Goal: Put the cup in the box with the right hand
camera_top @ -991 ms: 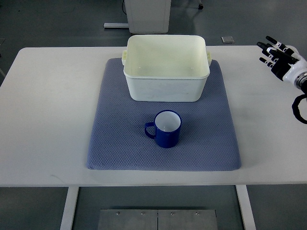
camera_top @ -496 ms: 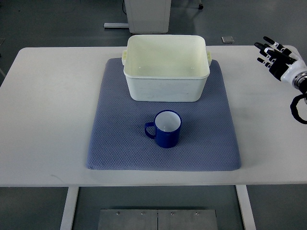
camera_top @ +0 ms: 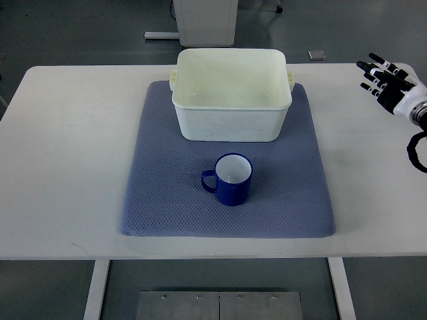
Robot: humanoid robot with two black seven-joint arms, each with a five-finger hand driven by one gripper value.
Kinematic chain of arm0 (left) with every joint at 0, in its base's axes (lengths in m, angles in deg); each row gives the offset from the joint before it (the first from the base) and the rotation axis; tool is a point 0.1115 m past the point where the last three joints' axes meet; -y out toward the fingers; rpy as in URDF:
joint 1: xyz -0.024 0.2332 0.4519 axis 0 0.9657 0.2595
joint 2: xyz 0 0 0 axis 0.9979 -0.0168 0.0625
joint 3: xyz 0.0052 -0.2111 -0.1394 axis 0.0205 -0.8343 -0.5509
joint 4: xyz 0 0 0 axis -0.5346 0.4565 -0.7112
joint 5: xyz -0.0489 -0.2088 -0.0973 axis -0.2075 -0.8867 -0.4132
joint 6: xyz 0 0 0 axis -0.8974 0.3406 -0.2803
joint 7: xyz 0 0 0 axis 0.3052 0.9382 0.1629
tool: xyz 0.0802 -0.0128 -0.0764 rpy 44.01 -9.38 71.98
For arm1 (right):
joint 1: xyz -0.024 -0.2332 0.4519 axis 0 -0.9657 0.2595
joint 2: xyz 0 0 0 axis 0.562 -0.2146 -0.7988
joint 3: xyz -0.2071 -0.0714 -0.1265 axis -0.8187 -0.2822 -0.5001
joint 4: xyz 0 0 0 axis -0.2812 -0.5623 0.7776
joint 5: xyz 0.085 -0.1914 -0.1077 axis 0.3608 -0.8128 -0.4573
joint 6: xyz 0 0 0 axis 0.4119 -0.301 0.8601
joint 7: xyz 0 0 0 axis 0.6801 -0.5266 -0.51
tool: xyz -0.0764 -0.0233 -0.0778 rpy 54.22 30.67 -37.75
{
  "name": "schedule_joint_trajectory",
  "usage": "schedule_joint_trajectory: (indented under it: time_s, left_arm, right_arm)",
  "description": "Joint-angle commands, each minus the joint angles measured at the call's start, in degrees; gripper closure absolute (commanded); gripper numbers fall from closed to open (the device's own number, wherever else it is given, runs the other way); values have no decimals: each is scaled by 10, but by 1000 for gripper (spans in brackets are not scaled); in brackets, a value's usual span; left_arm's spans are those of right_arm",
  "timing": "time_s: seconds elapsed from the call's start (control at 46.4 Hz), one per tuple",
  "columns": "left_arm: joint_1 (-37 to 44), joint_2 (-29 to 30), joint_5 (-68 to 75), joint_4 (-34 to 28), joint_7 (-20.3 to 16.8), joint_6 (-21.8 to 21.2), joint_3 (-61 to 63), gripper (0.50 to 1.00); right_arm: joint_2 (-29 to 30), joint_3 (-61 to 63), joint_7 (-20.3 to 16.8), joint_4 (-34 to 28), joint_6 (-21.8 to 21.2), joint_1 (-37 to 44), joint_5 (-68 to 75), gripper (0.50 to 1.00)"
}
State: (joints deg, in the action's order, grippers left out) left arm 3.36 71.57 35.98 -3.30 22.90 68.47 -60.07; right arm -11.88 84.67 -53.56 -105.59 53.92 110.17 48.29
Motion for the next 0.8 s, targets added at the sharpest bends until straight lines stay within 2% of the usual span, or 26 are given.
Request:
schedule_joint_trajectory:
  time_s: [0.0,0.259,0.776]
  left_arm:
    - [0,0,0,1,0,0,-1,500]
    - [0,0,0,1,0,0,-1,500]
    - [0,0,0,0,0,0,0,500]
  right_arm:
    - [-8,1,-3,0,1,5,0,500]
    - [-37,0,-11,0,-2,13,0,500]
    - [-37,-9,-13,0,-2,14,0,500]
